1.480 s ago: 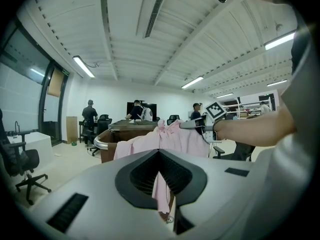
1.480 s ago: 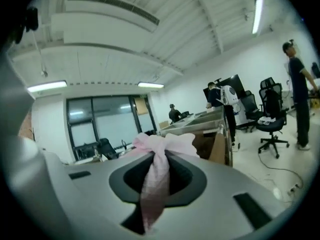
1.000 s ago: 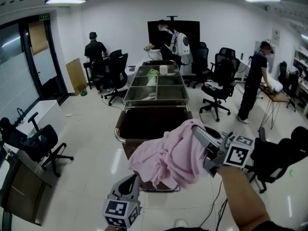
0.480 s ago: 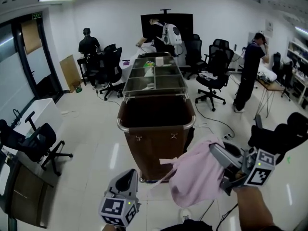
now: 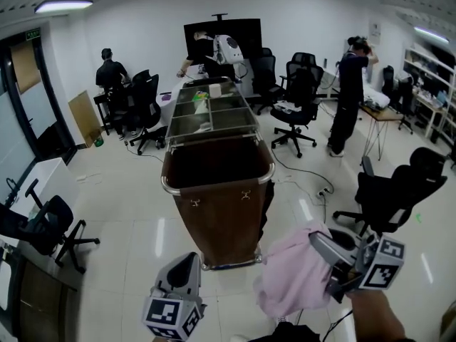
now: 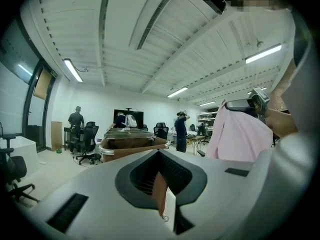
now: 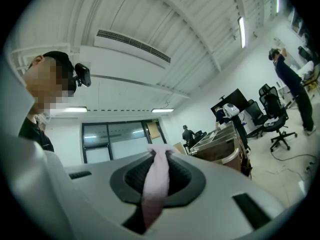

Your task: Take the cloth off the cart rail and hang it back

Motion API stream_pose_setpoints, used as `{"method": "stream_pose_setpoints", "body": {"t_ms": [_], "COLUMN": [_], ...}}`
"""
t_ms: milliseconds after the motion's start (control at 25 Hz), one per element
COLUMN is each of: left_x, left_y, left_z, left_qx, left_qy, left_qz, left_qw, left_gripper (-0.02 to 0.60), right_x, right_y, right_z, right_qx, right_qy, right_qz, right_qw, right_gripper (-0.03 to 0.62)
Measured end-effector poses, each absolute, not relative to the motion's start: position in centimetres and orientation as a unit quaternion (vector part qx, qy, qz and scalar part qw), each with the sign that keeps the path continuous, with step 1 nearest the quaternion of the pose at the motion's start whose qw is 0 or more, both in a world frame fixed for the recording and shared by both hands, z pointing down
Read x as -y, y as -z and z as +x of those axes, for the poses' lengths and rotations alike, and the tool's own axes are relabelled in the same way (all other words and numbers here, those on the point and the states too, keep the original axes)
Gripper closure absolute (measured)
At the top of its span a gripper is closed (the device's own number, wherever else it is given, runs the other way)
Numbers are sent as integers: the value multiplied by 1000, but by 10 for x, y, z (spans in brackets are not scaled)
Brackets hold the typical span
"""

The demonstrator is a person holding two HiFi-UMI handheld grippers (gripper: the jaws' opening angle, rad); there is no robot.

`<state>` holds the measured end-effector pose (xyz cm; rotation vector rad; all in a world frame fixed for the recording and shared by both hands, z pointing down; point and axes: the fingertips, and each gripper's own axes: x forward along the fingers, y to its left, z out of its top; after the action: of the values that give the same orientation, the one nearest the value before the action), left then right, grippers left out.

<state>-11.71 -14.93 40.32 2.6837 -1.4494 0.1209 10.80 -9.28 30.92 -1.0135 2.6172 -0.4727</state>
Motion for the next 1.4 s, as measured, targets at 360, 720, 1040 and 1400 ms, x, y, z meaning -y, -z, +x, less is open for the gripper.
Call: {"method": "stream_pose_setpoints", "body": {"t_ms": [360, 720, 1040, 1400], "left_x": [142, 136, 132, 132], "left_y": [-386, -383, -383, -380], "left_z": [-133, -138, -134, -140], "left_qx": [484, 490, 483, 496], "left_qy": [1, -13, -4, -3], "left_qz": [873, 871, 875, 868], "left_qw": [53, 42, 32, 29], "left_gripper": [580, 580, 581, 581], "right_x": [91, 97, 96, 88], "right_y": [-317, -315, -321, -320], "right_z": [76, 56, 46, 44], "right_qx": [-920, -929, -932, -933], "right_qy": [160, 156, 158, 157], "right_qz": [-331, -310, -306, -301], "right_qw": [134, 128, 115, 119], "right_gripper": [543, 543, 543, 543]}}
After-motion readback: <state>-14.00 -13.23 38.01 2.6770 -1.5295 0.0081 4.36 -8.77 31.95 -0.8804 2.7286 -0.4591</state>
